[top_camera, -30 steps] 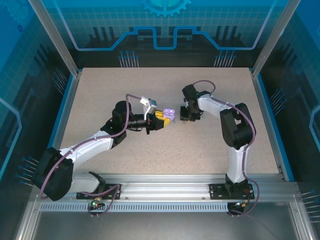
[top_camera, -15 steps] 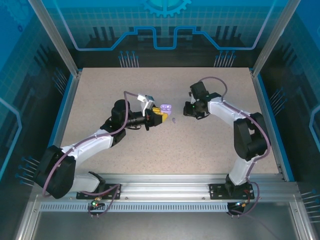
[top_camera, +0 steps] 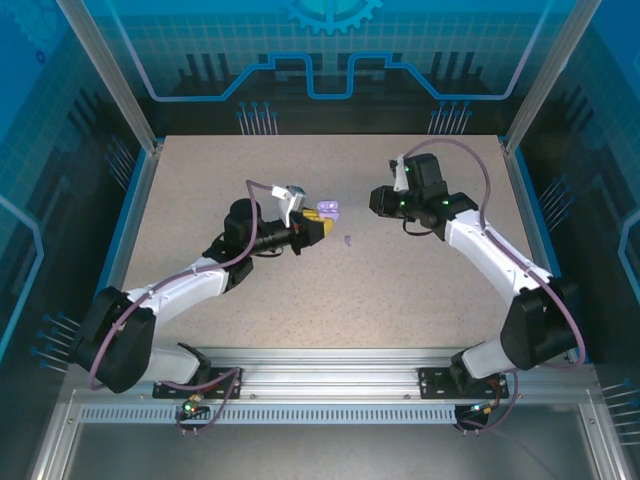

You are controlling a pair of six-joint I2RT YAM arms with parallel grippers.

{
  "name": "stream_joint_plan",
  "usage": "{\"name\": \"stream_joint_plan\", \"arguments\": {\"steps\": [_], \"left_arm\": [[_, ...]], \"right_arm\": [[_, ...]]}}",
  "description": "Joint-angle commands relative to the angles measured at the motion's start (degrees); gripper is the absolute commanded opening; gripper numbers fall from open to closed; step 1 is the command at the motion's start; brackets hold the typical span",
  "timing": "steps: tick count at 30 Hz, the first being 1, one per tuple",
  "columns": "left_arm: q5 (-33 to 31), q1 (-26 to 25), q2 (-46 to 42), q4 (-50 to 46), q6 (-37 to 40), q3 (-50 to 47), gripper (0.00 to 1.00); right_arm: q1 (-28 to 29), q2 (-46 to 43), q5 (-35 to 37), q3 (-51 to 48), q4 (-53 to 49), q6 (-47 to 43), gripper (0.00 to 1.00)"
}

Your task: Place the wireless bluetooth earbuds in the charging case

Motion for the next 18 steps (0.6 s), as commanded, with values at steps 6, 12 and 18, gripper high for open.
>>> {"name": "stream_joint_plan", "arguments": {"steps": [6, 12, 18], "left_arm": [[-2.41, 0.23, 2.23, 4.68, -4.34, 1.93, 0.0], [-1.25, -0.15, 3.6, 8.6, -7.63, 2.54, 0.0], [0.03, -0.66, 4.61, 12.1, -10.62, 3.76, 0.0]], "right_arm": [[-0.26, -9.02, -6.62, -2.15, 6.92, 0.53, 0.22], [1.04, -13.4, -9.44, -2.77, 10.96, 0.26, 0.22], [2.98, -15.09, -10.55, -2.77, 13.02, -0.25, 0.22]]}}
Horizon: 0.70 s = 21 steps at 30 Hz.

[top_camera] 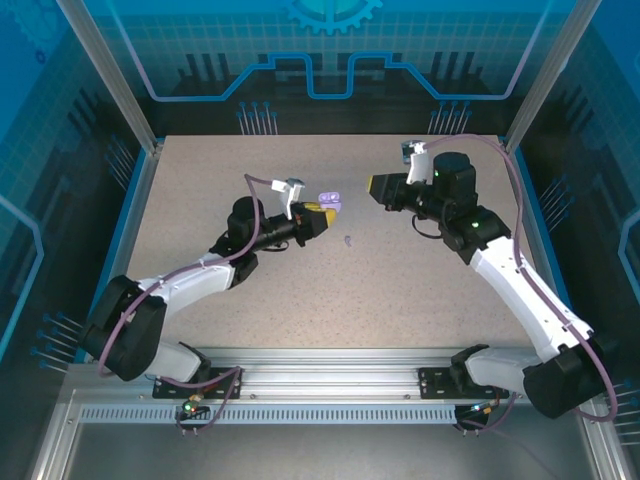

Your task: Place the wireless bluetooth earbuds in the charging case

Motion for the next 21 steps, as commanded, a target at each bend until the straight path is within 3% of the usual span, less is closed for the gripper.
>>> {"name": "stream_joint_plan", "arguments": {"steps": [1, 21], "left_arm": [[1.85, -0.81, 0.62, 4.09, -2.17, 2.86, 0.0], [4.1, -3.73, -0.75, 0.61, 0.41, 6.48, 0.0]], "right_arm": [[1.59, -1.04, -2.01, -0.49, 3.3, -0.25, 0.22], [7.67, 2.14, -2.19, 2.99, 4.4, -1.97, 0.22]]}}
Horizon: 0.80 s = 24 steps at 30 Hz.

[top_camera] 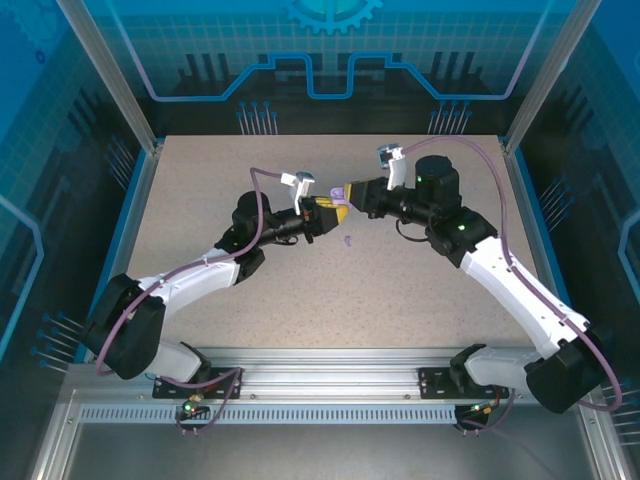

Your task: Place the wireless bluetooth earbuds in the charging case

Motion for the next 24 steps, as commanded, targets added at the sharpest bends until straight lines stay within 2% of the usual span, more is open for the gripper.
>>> {"name": "stream_joint_plan", "arguments": {"steps": [1, 24], "left_arm": [[2.13, -0.74, -1.31, 0.17, 1.49, 1.98, 0.0], [0.95, -1.02, -3.07, -1.45, 2.18, 2.42, 0.0]], "right_arm": [[1.19, 0.33, -0.63, 2.23, 1.74, -1.33, 0.22], [2.6, 0.65, 2.76, 2.8, -1.7, -4.34, 0.22]]}}
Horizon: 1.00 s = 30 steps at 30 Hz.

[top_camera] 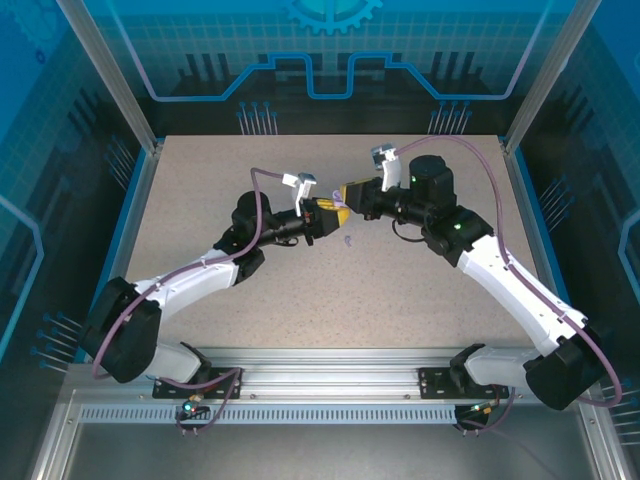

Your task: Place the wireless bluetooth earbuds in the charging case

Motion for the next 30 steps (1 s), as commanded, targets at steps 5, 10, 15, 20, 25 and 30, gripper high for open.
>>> {"name": "stream_joint_plan", "arguments": {"steps": [5, 10, 15, 20, 25, 30], "left_arm": [[-0.56, -0.33, -2.15, -0.02, 1.91, 2.01, 0.0], [-1.09, -0.39, -2.29, -0.48, 2.39, 2.0, 0.0], [-1.72, -0.39, -2.29, -0.32, 2.2, 2.06, 0.0], [-3.13, -0.35, -2.37, -0.69, 2.19, 2.29, 0.0], [-3.19, -0.39, -2.33, -0.58, 2.1, 2.44, 0.0], [-2.85, -0.34, -2.35, -0.44, 1.79, 2.58, 0.0]], "right_arm": [[1.05, -0.09, 1.93, 1.97, -1.0, -1.88, 0.22], [1.08, -0.43, 2.19, 2.24, -1.16, -2.18, 0.22], [1.12, -0.77, 2.08, 2.24, -1.51, -2.54, 0.22], [1.1, -1.04, 1.98, 2.07, -1.77, -2.8, 0.22], [1.09, -1.44, 1.69, 1.89, -1.95, -3.33, 0.22], [1.06, -1.53, 0.94, 1.8, -2.21, -3.63, 0.22]]}}
